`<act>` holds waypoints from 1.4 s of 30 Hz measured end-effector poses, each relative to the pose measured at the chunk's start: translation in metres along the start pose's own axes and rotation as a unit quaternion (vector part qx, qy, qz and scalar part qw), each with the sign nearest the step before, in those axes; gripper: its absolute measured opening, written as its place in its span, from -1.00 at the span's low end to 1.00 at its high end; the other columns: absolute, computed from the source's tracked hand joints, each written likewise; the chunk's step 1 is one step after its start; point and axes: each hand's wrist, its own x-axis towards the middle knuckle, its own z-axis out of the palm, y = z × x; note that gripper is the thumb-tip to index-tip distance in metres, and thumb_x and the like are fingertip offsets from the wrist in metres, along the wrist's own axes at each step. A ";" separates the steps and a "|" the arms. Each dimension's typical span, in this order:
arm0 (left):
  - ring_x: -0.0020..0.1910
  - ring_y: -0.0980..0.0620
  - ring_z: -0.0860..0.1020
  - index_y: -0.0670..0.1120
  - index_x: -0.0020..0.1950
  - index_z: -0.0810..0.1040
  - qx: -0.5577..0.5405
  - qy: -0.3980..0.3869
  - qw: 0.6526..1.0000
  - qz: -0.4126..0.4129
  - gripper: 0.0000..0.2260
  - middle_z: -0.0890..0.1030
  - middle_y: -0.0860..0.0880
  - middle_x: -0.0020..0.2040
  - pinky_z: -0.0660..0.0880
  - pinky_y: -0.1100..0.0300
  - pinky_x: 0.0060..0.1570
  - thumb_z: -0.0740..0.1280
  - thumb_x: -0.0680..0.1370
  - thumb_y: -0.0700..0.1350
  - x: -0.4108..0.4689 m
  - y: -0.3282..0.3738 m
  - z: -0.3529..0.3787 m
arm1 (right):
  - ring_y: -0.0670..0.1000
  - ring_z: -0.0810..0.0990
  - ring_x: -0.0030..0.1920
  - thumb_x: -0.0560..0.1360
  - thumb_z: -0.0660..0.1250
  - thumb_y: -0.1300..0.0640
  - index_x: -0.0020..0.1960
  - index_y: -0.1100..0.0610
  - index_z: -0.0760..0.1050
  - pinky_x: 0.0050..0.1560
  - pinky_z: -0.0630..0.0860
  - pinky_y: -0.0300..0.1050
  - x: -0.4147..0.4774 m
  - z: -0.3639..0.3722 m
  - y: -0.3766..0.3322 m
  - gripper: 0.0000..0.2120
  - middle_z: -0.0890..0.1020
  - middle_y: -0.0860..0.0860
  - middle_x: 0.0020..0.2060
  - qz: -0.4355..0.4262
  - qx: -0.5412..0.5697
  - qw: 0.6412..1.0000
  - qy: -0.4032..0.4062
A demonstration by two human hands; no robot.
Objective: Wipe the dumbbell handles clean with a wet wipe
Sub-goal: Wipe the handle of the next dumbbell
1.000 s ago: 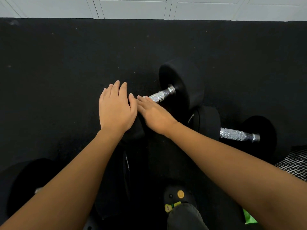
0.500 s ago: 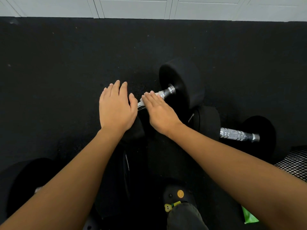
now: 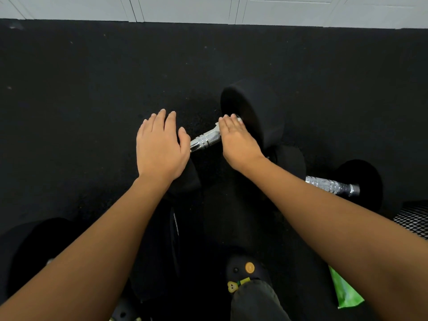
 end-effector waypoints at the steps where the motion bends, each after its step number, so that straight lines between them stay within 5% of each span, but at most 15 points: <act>1: 0.35 -0.19 0.39 -0.22 0.35 0.43 -0.001 0.001 1.000 0.000 -0.46 0.46 -0.22 0.34 0.22 -0.04 0.38 -0.06 0.53 0.03 0.000 0.000 0.000 | 0.16 -0.08 0.51 0.55 -0.01 0.36 0.49 0.30 -0.08 0.50 -0.12 -0.02 0.002 -0.001 0.000 -0.45 0.03 0.21 0.50 0.009 0.003 1.000 -0.002; 13: 0.36 -0.19 0.38 -0.22 0.35 0.42 -0.002 -0.011 1.000 0.002 -0.46 0.45 -0.22 0.34 0.21 -0.04 0.39 -0.06 0.53 0.03 0.000 0.000 -0.001 | 0.19 -0.14 0.50 0.55 0.00 0.39 0.49 0.32 -0.15 0.50 -0.14 -0.01 -0.003 0.002 -0.009 -0.43 -0.05 0.23 0.50 0.036 0.011 0.999 0.001; 17: 0.36 -0.19 0.38 -0.22 0.35 0.42 -0.009 -0.009 1.000 0.001 -0.45 0.45 -0.23 0.34 0.21 -0.04 0.39 -0.07 0.53 0.03 -0.001 0.000 -0.003 | 0.11 -0.08 0.51 0.49 0.03 0.45 0.51 0.23 -0.02 0.49 0.03 -0.10 -0.012 -0.008 -0.015 -0.38 0.00 0.14 0.52 0.041 0.156 0.987 -0.013; 19: 0.36 -0.19 0.37 -0.22 0.35 0.42 -0.012 -0.009 1.000 0.004 -0.46 0.44 -0.23 0.35 0.20 -0.05 0.39 -0.06 0.53 0.03 0.000 -0.001 -0.003 | 0.07 0.21 0.44 0.49 0.05 0.43 0.48 0.11 0.14 0.36 0.27 -0.16 -0.023 -0.017 -0.016 -0.41 0.24 0.09 0.45 0.070 0.292 0.954 -0.018; 21: 0.38 -0.19 0.35 -0.22 0.36 0.41 -0.012 -0.019 1.000 0.001 -0.50 0.42 -0.23 0.37 0.17 -0.06 0.40 0.00 0.54 0.01 0.001 -0.001 -0.002 | 0.02 0.49 0.13 0.55 0.06 0.31 0.42 0.04 0.28 0.06 0.42 -0.22 -0.032 -0.023 -0.016 -0.54 0.47 0.02 0.17 0.111 0.407 0.907 0.001; 26: 0.51 -0.11 0.08 -0.13 0.42 0.35 -0.080 -0.095 0.992 0.014 -0.58 0.22 -0.16 0.49 -0.05 0.03 0.46 0.14 0.61 0.01 0.007 0.014 -0.015 | -0.01 0.56 0.13 0.54 0.10 0.34 0.28 0.16 0.44 0.15 0.55 -0.06 -0.041 -0.034 -0.009 -0.65 0.56 0.05 0.12 0.132 0.597 0.791 0.000; 29: 0.36 0.03 0.34 -0.05 0.40 0.37 -0.187 -0.154 0.969 0.051 -0.59 0.42 -0.01 0.36 0.27 0.17 0.34 0.18 0.59 0.06 0.012 0.036 -0.026 | 0.00 0.58 0.13 0.55 0.14 0.36 0.24 0.22 0.45 0.12 0.56 -0.11 -0.043 -0.054 0.001 -0.70 0.57 0.10 0.14 0.102 0.672 0.734 0.002; 32: 0.07 0.08 0.57 -0.01 0.25 0.47 -0.436 -0.230 0.868 -0.058 -0.72 0.60 0.05 0.09 0.53 0.30 -0.03 0.29 0.55 -0.01 0.019 0.057 -0.036 | 0.03 0.61 0.06 0.54 0.18 0.37 0.11 0.17 0.50 0.08 0.57 -0.11 -0.042 -0.070 0.009 -0.77 0.60 0.11 0.05 0.070 0.732 0.677 0.022; 34: 0.05 -0.06 0.61 -0.09 0.10 0.53 -0.552 -0.226 0.793 -0.125 -0.86 0.64 -0.09 0.03 0.56 0.11 0.08 0.31 0.55 -0.14 0.026 0.066 -0.034 | -0.01 0.62 -0.01 0.52 0.21 0.38 0.12 0.19 0.50 0.03 0.59 -0.14 -0.037 -0.075 0.016 -0.77 0.61 0.09 -0.03 0.066 0.718 0.692 0.037; 37: -0.05 -0.07 0.60 -0.14 -0.03 0.55 -0.601 -0.189 0.759 -0.166 -0.95 0.63 -0.15 -0.06 0.56 0.03 0.06 0.30 0.55 -0.22 0.039 0.071 -0.025 | -0.10 0.59 -0.13 0.51 0.27 0.31 0.06 0.13 0.54 -0.03 0.58 -0.23 -0.023 -0.081 0.032 -0.81 0.60 -0.02 -0.14 0.068 0.622 0.774 0.102; 38: -0.09 -0.04 0.60 -0.12 -0.06 0.56 -0.584 -0.165 0.777 -0.169 -0.95 0.64 -0.14 -0.09 0.56 0.03 0.04 0.31 0.55 -0.21 0.043 0.071 -0.020 | -0.14 0.57 -0.14 0.50 0.28 0.25 0.03 0.07 0.55 -0.01 0.54 -0.28 -0.017 -0.082 0.039 -0.84 0.60 -0.07 -0.15 0.077 0.562 0.811 0.143; 40: -0.14 -0.01 0.58 -0.07 -0.07 0.60 -0.452 -0.100 0.875 -0.137 -0.92 0.65 -0.13 -0.14 0.55 0.08 -0.03 0.31 0.54 -0.14 0.053 0.067 -0.006 | -0.19 0.52 -0.12 0.52 0.26 0.16 0.05 0.03 0.55 -0.05 0.41 -0.47 -0.005 -0.084 0.053 -0.84 0.57 -0.11 -0.09 0.102 0.449 0.861 0.214; 42: -0.19 0.02 0.55 -0.07 0.04 0.63 -0.277 -0.056 0.957 -0.066 -0.83 0.63 -0.05 -0.16 0.48 0.35 -0.19 0.27 0.55 -0.15 0.060 0.062 0.007 | -0.15 0.50 0.01 0.54 0.22 0.12 0.14 0.06 0.52 0.03 0.34 -0.50 0.008 -0.080 0.063 -0.79 0.54 -0.06 0.03 0.104 0.370 0.893 0.236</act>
